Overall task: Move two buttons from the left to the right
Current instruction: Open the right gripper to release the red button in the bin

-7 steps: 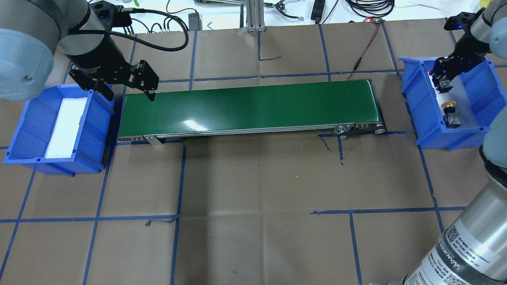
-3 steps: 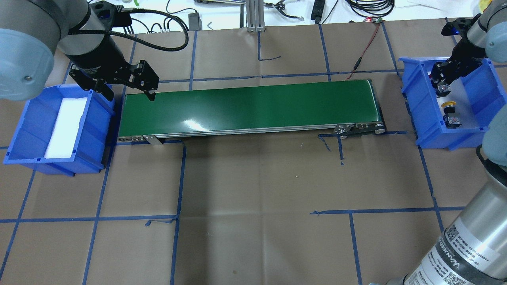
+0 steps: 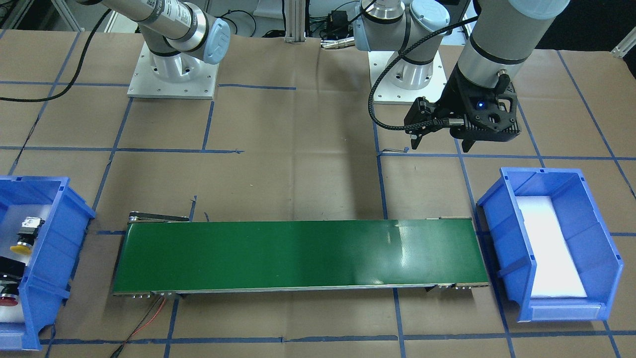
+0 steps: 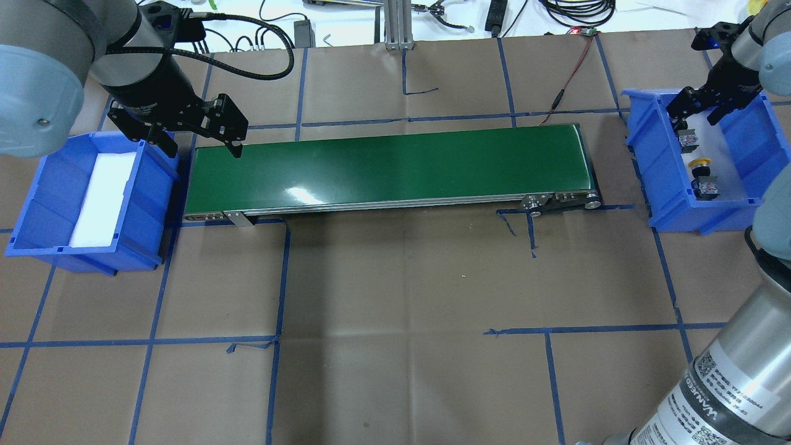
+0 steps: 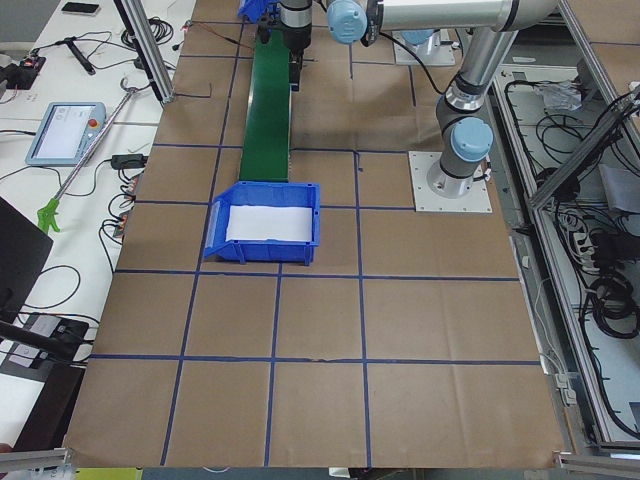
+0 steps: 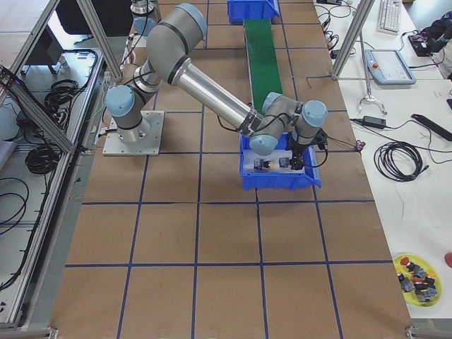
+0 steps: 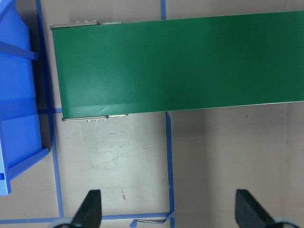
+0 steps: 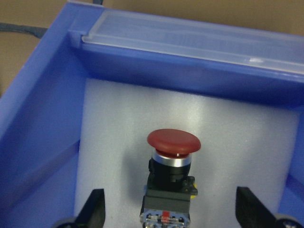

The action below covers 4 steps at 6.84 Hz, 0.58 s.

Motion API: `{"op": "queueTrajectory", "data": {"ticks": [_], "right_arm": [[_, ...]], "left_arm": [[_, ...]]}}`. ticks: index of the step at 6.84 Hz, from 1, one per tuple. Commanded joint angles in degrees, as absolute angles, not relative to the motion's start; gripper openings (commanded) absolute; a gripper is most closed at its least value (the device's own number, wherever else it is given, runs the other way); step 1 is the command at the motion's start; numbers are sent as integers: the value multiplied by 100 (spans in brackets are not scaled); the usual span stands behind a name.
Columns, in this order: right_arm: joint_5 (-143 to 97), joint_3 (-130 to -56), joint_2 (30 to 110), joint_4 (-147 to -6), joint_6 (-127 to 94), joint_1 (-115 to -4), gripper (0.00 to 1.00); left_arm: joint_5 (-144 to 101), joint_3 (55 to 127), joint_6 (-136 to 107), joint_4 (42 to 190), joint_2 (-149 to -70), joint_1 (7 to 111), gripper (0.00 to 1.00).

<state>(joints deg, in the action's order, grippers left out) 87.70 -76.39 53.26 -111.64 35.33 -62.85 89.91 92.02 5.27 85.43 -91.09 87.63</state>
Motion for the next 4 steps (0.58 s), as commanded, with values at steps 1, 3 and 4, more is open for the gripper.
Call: {"op": "queueTrajectory", "data": {"ticks": [1,3,4], "right_arm": [[8824,-7612,5579,-11092,3516,-6319,99],[8755,-7611,6289,-10944,3524,-6337,100],[8745,-7646,6815,-10707,3533,-6415,100]], "left_arm": [[8991,9202,527,8552,-9105,8763,99],[8991,9202,527,8543,-9114,8763,99],[9000,9211,527,8552,-9114,8763,99]]}}
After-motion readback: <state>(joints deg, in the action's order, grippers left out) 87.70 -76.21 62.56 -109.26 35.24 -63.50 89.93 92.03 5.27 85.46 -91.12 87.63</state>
